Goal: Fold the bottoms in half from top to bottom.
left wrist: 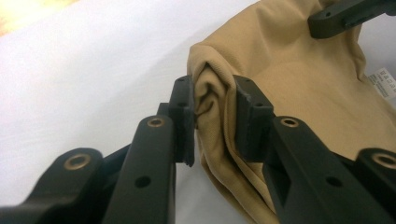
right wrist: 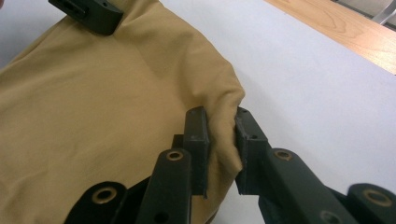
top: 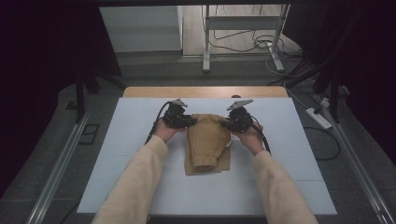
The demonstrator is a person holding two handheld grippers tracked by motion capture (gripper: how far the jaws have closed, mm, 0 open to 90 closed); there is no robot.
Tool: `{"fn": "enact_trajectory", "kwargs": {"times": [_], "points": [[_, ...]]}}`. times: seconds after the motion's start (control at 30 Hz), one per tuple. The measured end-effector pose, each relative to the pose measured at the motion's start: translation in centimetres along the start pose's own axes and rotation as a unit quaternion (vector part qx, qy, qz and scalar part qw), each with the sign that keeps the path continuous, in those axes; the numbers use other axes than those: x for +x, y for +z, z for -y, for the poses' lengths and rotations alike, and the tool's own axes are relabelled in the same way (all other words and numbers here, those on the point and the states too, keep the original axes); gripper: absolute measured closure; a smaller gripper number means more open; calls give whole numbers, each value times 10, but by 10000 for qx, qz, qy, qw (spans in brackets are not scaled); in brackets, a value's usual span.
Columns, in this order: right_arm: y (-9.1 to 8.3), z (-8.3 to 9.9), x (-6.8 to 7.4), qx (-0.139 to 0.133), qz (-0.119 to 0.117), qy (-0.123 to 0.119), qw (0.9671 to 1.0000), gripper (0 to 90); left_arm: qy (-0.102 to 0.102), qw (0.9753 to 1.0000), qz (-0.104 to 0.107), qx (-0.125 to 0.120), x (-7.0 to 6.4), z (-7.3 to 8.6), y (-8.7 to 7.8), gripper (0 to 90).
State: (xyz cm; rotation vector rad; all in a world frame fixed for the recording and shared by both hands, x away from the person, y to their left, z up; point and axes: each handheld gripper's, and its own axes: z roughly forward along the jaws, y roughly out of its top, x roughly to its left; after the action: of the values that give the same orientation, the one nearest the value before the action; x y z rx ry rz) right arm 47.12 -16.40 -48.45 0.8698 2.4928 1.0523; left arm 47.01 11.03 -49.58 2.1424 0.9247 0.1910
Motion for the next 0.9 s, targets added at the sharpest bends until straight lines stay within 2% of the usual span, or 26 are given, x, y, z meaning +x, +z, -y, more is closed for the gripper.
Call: {"fn": "enact_trajectory", "kwargs": {"times": [0.07, 0.13, 0.17, 0.23, 0.3, 0.4, 0.67, 0.9], "points": [[0, 0, 1, 15, 12, -30, 10000, 764, -11, 10000, -35, 9, 0, 1, 0, 693], [1, 0, 1, 14, 52, -2, 10000, 714, -1, 10000, -96, -23, 1, 1, -2, 649], [1, 0, 1, 9, 94, 6, 10000, 648, -23, 9999, -142, -39, 1, 1, -3, 590], [-1, 1, 0, -17, 183, 106, 9998, 526, -147, 9998, -104, -72, 3, 1, -7, 407], [-5, 2, -2, -82, 173, 262, 9995, 444, -171, 9998, -124, -67, 2, 2, -11, 330], [-10, 4, -3, -106, 105, 383, 9992, 407, -177, 9998, -34, -40, 0, 6, -16, 309], [-19, 13, 5, 24, -205, 323, 9993, 388, -196, 9997, 110, -11, -11, 25, -28, 300], [-29, 30, 17, 10, -441, 252, 9987, 383, -54, 9998, 192, -10, -29, 49, -44, 299]]}}
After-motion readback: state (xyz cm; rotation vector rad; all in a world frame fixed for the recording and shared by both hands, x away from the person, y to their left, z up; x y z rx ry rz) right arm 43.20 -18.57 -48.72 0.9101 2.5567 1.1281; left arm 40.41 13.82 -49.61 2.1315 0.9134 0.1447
